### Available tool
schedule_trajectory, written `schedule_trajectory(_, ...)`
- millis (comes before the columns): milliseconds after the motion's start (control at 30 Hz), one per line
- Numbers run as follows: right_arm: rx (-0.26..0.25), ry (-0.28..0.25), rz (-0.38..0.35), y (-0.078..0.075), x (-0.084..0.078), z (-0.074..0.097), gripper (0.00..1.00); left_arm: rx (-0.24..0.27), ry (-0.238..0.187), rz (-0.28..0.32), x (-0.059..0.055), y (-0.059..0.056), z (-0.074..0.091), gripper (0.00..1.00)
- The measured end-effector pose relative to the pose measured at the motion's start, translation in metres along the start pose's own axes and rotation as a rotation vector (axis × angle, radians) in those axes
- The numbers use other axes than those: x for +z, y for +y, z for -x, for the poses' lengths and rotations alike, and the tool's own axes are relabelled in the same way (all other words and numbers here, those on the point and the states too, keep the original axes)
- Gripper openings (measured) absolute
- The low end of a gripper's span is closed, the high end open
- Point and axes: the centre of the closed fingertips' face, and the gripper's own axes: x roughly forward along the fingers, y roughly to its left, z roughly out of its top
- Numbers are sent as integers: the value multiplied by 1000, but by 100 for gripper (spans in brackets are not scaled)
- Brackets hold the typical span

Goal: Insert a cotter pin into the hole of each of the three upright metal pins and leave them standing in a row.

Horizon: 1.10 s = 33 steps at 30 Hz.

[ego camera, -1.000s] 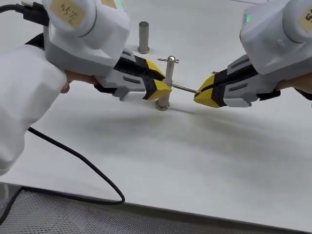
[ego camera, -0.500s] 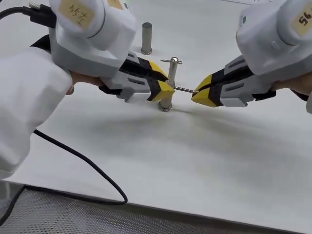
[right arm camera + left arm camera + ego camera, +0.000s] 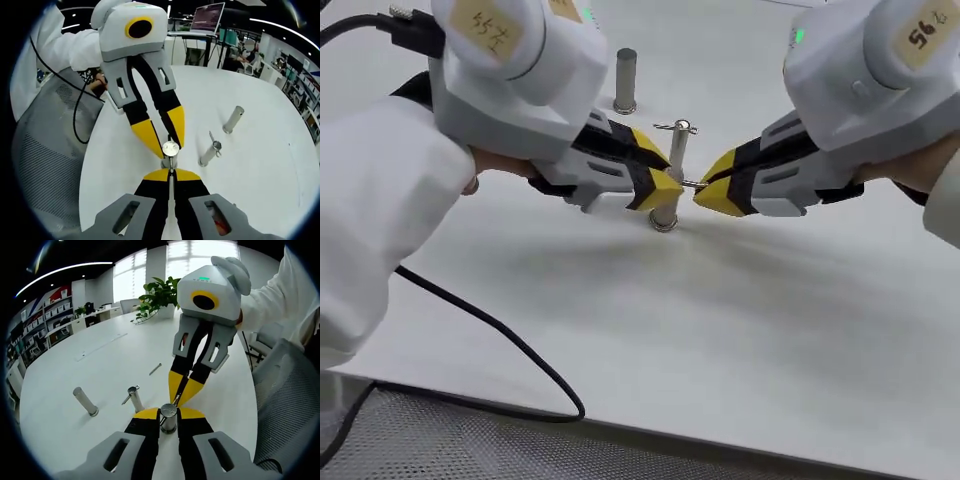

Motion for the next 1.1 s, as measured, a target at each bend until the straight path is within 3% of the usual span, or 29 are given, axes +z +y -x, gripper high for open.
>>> schedule_trajectory(667,8,10,88,-1,7,-10,0,-14,12,-13,-2,-3,2,10)
schedule_trajectory(1000,1,-5,48,2,6,-9,9,-16,16,-9,-3,-3,3,10)
schedule_trajectory(1100,-10,-14,32,-1,5,-5,6,-15,17,-11,-2,-3,3,10)
